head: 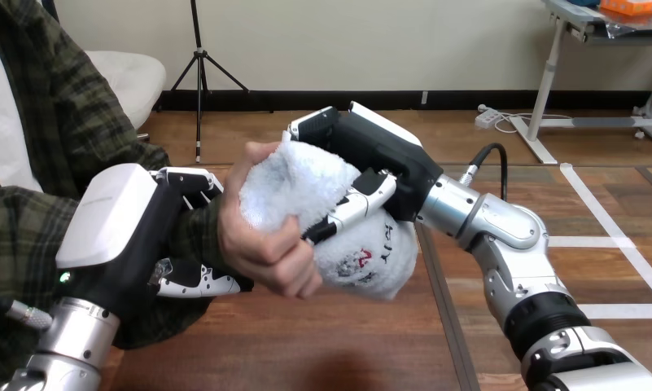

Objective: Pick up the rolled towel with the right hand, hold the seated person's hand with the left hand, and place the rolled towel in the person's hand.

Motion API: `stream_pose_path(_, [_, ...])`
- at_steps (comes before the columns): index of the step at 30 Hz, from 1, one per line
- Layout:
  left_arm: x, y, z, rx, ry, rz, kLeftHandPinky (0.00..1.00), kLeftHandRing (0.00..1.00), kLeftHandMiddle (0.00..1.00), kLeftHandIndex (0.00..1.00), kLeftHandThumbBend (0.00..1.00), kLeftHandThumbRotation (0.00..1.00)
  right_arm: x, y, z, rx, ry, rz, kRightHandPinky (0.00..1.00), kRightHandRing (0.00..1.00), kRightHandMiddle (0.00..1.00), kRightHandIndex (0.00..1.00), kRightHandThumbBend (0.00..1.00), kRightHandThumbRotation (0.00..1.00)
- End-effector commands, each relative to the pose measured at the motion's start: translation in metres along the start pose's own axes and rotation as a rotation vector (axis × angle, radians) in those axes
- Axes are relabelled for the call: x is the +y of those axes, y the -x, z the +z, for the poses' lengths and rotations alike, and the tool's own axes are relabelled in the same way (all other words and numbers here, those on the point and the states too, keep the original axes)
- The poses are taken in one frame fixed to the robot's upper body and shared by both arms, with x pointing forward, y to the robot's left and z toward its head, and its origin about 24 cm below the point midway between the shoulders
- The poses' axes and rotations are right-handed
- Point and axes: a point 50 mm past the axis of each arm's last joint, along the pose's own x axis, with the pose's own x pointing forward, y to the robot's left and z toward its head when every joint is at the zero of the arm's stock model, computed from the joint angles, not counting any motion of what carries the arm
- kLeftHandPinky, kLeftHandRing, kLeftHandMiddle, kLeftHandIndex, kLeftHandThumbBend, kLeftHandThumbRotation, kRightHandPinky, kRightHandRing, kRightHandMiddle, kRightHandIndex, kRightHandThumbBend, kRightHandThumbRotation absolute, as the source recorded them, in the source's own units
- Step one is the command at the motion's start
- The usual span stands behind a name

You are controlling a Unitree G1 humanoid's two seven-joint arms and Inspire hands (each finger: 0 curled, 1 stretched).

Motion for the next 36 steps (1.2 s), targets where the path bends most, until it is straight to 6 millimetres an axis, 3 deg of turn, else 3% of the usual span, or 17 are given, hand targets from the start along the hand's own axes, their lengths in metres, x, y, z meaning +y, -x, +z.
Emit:
stream_pose_path(1, [0.009,-0.008,0.034,-0.161,0.054,0.075,0.28,0.33,0.39,0.39,1.00,0.00,0.005,-0.023,0.009,-0.018,0.008,0.030,0.07,0.12,0.18,0.25,0.78,0.00])
stream_pose_path(15, [0.007,-0.007,0.034,-0.163,0.072,0.079,0.27,0.32,0.39,0.39,1.00,0.00,0.010,-0.022,0.001,0.012,-0.015,0.043,0.07,0.12,0.19,0.26,0.78,0.00])
stream_pose_path(24, [0.006,-0.007,0.033,-0.156,0.079,0.076,0.26,0.31,0.39,0.39,1.00,0.00,0.009,-0.019,0.000,0.023,-0.025,0.043,0.10,0.15,0.22,0.32,0.84,0.00])
stream_pose_path(36, [0.004,-0.006,0.029,-0.142,0.079,0.071,0.26,0.32,0.39,0.40,1.00,0.00,-0.001,-0.014,0.012,0.004,0.060,0.032,0.42,0.50,0.56,0.57,0.92,0.19])
